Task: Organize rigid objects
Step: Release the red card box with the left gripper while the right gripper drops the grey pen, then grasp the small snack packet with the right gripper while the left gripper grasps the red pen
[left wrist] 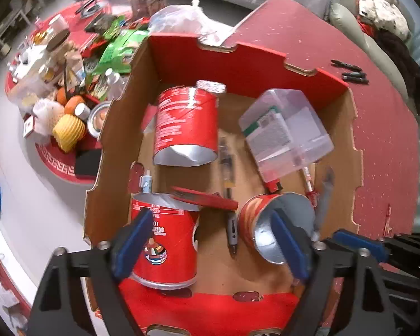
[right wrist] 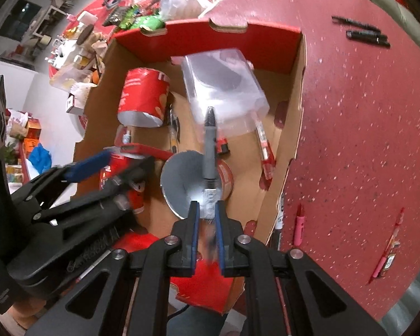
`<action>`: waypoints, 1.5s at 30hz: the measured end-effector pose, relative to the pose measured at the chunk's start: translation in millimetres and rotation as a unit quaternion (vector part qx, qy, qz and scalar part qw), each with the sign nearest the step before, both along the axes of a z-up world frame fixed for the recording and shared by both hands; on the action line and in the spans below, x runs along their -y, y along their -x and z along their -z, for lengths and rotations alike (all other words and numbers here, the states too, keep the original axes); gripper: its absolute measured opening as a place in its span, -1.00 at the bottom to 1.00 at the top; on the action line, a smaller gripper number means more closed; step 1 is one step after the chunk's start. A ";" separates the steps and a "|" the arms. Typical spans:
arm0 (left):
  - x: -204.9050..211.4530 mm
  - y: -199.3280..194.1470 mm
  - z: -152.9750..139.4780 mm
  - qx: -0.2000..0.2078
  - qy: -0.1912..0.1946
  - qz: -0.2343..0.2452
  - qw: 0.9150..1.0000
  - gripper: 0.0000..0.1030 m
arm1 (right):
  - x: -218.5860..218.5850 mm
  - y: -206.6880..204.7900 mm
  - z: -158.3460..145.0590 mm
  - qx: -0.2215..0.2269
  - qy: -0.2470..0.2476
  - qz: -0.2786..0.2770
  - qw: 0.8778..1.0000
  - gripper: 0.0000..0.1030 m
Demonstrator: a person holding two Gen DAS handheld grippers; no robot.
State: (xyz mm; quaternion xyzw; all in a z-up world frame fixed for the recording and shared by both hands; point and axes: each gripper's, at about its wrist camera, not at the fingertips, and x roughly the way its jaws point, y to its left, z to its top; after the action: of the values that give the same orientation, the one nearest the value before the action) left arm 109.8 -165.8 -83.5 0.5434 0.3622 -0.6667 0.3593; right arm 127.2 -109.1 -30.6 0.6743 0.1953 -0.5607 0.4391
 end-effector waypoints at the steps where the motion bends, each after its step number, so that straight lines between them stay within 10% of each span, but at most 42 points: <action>1: 1.7 -3.0 1.0 -0.001 -0.004 -0.007 1.000 0.86 | -1.7 2.4 1.9 0.004 -0.002 0.004 1.000 -0.49; 7: 6.0 -12.8 -9.7 -0.013 -0.006 -0.023 1.000 0.98 | -21.1 19.4 -11.3 0.016 0.026 0.030 0.999 0.54; 14: -22.9 16.0 -33.1 -0.045 -0.011 0.022 0.999 0.98 | -80.4 48.5 -24.4 -0.048 0.036 0.035 0.998 0.59; 22: -100.2 90.1 -38.0 -0.051 -0.047 0.130 0.989 0.98 | -231.8 132.2 55.0 -0.097 -0.104 0.190 0.971 0.59; 26: -135.9 118.9 -28.9 -0.033 -0.062 0.169 0.983 0.98 | -273.2 160.3 89.9 -0.116 -0.140 0.172 0.968 0.59; 45: -169.1 160.8 -13.7 0.008 -0.067 0.192 0.979 0.98 | -256.5 162.6 130.1 -0.087 -0.095 0.054 0.990 0.59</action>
State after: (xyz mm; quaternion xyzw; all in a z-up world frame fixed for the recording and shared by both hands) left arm -51.1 3.3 -69.8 0.6310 0.2920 -0.6929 0.1909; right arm -35.3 147.4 -160.7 0.6715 0.2488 -0.6186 0.3233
